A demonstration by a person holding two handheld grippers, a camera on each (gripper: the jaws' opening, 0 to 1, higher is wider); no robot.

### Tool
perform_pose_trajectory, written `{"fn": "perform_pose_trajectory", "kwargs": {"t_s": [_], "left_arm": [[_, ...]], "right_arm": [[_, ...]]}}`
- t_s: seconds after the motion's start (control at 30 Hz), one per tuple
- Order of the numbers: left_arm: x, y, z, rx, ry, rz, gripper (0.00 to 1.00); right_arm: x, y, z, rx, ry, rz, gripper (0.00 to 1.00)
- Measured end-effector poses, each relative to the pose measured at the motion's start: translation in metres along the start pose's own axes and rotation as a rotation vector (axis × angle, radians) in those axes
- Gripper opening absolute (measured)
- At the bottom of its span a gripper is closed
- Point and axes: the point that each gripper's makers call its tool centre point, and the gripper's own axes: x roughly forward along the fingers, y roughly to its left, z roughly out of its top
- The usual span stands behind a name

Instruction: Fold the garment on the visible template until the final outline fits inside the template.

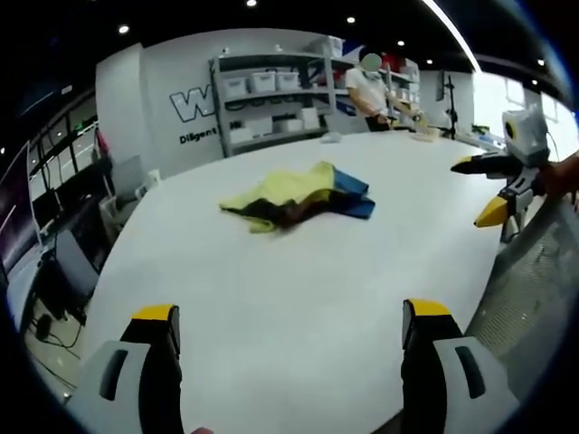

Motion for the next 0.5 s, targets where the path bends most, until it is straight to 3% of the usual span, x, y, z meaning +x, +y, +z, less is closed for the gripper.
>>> {"fn": "perform_pose_trajectory", "kwargs": {"t_s": [0.5], "left_arm": [[-0.0012, 0.0012, -0.0003, 0.000, 0.003, 0.010, 0.99]], "right_arm": [[-0.0018, 0.0003, 0.0043, 0.030, -0.026, 0.007, 0.99]]}}
